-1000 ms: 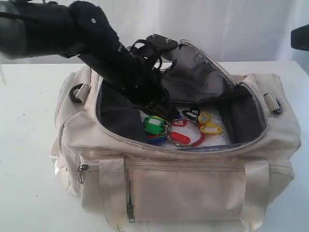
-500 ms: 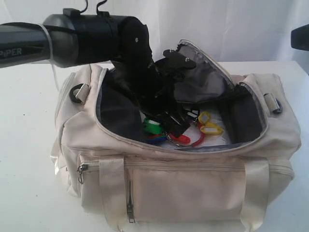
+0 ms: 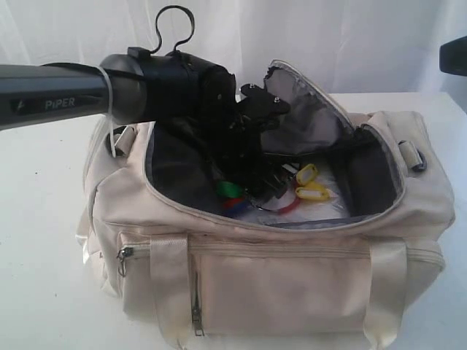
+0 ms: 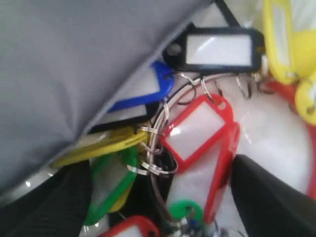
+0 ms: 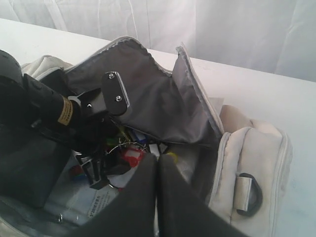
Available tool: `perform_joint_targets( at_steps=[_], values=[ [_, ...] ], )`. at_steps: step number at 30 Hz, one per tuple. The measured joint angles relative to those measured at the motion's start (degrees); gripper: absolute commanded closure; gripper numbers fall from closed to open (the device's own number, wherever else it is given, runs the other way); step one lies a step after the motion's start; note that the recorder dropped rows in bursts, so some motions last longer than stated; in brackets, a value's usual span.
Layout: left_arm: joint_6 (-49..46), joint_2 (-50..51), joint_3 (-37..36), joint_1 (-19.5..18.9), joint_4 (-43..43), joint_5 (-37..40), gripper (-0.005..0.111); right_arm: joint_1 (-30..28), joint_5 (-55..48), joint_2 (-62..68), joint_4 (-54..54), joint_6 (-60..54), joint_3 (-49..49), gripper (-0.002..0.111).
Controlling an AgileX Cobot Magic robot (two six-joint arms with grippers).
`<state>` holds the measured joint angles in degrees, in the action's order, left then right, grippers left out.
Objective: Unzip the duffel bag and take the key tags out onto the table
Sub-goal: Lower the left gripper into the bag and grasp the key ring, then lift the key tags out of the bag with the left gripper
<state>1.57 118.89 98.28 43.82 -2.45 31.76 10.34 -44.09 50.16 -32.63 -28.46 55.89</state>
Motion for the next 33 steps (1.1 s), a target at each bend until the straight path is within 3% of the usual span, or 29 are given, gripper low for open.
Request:
perform_joint_targets(
  at_steps=[9, 15, 33],
  values=[
    [2.0, 1.2, 0.5, 0.0, -0.5, -2.9, 0.060, 0.0, 0.1, 0.0, -0.3, 0.0, 0.0, 0.108],
    [2.2, 1.7, 0.9, 0.0, -0.3, -3.5, 0.106, 0.0, 0.1, 0.0, -0.3, 0.0, 0.0, 0.108],
    [-0.4, -8.5, -0.1, 0.0, 1.1, 2.2, 0.107, 0.0, 0.1, 0.0, -0.3, 0.0, 0.0, 0.108]
  ],
)
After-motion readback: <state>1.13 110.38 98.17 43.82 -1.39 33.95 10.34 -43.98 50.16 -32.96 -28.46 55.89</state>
